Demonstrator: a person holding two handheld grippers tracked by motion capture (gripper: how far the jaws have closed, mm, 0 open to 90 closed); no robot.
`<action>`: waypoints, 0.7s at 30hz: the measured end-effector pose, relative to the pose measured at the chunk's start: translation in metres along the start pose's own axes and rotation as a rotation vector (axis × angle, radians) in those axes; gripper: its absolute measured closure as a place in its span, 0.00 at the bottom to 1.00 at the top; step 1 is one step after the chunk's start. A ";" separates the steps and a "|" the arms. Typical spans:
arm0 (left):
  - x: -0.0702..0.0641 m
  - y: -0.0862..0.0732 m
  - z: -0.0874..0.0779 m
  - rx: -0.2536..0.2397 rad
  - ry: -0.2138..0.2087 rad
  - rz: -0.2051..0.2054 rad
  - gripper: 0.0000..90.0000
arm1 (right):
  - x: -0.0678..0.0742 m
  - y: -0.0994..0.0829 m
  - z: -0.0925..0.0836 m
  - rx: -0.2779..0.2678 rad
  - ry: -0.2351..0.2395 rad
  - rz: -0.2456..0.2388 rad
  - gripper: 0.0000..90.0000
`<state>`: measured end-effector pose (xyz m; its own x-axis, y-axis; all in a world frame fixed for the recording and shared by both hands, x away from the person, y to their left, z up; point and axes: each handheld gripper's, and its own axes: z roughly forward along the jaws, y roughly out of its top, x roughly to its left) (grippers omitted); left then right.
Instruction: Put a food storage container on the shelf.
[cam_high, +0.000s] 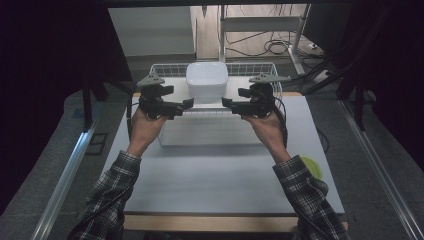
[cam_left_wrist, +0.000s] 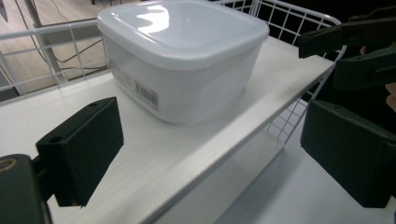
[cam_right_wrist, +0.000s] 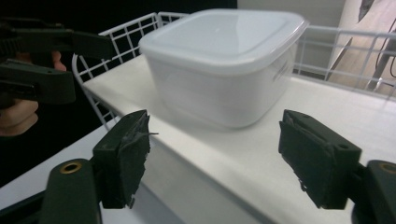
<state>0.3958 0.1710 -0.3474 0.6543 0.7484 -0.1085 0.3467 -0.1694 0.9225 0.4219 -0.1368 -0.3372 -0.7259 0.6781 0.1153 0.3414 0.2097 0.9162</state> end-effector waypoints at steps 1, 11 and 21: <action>-0.002 -0.002 -0.001 0.000 -0.004 0.010 0.05 | 0.001 -0.003 -0.001 0.006 0.006 -0.003 0.25; -0.023 -0.035 -0.008 0.032 -0.007 0.081 0.04 | 0.011 -0.031 -0.013 0.046 0.037 -0.056 0.17; -0.035 -0.064 -0.016 0.029 -0.053 0.122 0.03 | 0.018 -0.060 -0.021 0.090 0.048 -0.125 0.11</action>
<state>0.3399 0.1662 -0.3967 0.7274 0.6860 -0.0159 0.2808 -0.2765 0.9191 0.3754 -0.1521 -0.3818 -0.7928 0.6091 0.0228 0.2975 0.3540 0.8867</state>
